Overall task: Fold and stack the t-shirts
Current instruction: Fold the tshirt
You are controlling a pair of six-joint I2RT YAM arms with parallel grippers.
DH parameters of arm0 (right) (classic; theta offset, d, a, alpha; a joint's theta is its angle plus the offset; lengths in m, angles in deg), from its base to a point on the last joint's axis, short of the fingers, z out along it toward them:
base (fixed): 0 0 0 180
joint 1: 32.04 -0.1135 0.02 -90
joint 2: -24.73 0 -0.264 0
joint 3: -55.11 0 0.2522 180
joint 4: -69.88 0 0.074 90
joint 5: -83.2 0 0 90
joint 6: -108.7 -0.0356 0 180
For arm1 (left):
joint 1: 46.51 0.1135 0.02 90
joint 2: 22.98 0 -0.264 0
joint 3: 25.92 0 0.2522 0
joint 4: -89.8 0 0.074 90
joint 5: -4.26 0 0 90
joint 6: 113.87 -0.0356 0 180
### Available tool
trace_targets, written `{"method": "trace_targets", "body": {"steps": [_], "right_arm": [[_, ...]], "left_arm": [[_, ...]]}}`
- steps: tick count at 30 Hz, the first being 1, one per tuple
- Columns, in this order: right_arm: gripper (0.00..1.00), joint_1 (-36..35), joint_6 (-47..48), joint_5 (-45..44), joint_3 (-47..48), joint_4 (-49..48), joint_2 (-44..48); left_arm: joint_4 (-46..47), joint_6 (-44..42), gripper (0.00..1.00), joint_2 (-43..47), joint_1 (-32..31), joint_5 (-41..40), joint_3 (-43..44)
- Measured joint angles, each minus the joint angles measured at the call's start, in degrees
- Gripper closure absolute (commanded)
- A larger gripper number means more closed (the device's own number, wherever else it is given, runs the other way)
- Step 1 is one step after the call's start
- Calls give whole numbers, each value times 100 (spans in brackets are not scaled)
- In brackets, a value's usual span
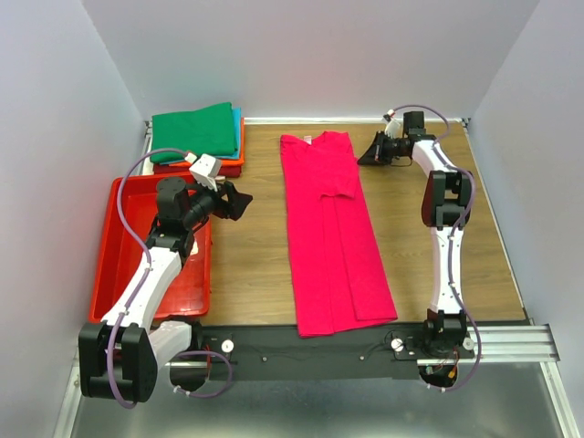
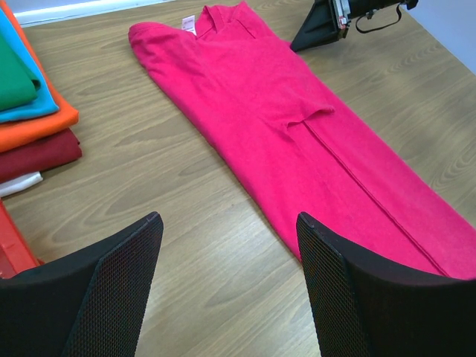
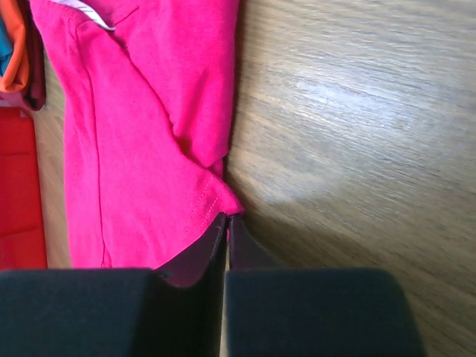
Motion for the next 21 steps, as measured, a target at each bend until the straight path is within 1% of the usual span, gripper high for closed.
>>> {"method": "trace_targets", "body": {"steps": [1, 2, 3, 11, 21], "right_arm": [[95, 0, -13, -4, 20, 2, -13], [99, 0, -15, -7, 24, 2, -15], [99, 0, -17, -4, 24, 2, -20], [99, -2, 28, -4, -42, -7, 26], [99, -2, 2, -9, -658, -297, 595]], "left_arm": [[-2, 0, 20, -2, 0, 0, 0], [-4, 0, 20, 0, 0, 0, 0], [-4, 0, 20, -2, 0, 0, 2], [-9, -2, 20, 0, 0, 0, 2], [-26, -15, 20, 0, 0, 0, 2]]}}
